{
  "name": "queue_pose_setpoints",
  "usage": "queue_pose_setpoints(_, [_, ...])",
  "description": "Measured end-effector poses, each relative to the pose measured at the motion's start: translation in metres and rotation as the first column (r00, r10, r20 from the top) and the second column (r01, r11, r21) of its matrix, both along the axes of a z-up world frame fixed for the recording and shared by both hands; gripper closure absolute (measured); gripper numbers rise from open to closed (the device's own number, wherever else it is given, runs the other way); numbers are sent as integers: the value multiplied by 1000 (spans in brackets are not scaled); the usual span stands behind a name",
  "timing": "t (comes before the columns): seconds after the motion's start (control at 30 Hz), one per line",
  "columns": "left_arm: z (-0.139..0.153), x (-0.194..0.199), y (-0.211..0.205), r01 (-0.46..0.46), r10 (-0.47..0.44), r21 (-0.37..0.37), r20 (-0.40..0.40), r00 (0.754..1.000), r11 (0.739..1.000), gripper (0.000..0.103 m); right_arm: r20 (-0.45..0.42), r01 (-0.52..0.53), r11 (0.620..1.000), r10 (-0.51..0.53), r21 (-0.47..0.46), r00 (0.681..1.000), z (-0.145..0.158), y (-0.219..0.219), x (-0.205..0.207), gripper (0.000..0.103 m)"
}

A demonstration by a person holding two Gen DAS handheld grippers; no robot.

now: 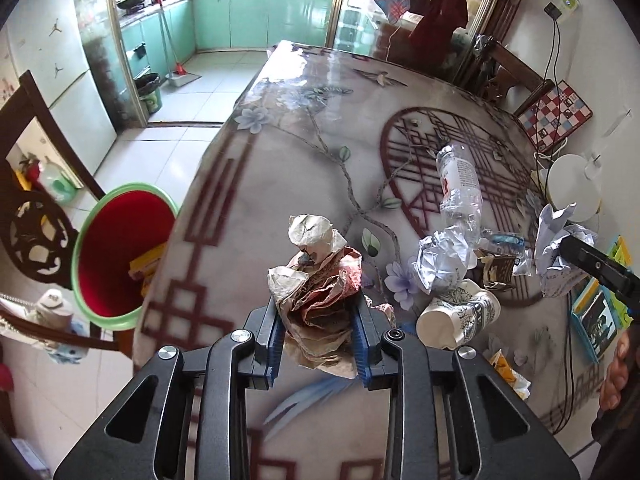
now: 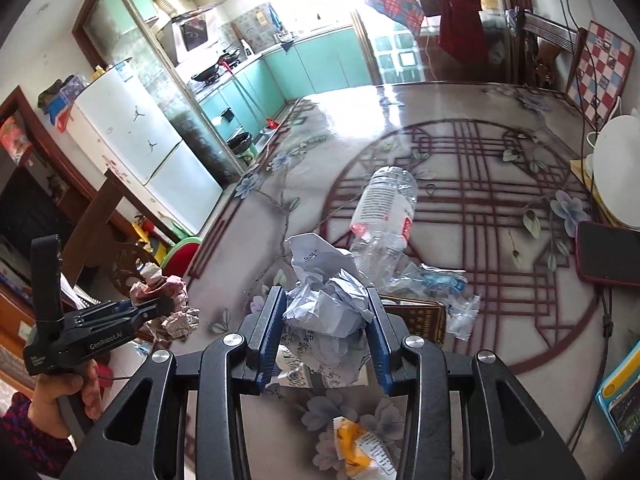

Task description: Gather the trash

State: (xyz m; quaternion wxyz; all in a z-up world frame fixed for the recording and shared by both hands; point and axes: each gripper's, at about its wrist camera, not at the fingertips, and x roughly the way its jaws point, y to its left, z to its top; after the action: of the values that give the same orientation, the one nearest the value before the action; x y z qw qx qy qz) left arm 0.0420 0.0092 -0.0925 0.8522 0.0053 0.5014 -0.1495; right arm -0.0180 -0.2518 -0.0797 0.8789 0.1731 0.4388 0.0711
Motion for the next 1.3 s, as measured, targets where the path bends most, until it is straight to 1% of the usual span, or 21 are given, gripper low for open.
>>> queue_pose_setpoints(0.33, [7,8,30,-37,37,-2,20,999,999,75,6,-30,1000,30,2,1000,3,26,14,66])
queue_pose_setpoints(0.7, [3,20,75,-82,83,-12,14,996,997,74,-1,-52,999,52,-12,999,6,70,28,66])
queue_pose_setpoints(1.0, [-4,39,112,-82,82,-13,6,997,997,74,-3,-42,999,42,-22,999,7,108,37,66])
queue_pose_setpoints(1.3, [-8,61,149,-87,87,-16,17,996,996,74,-4,-35,999,35,-30,999,8,147,50,66])
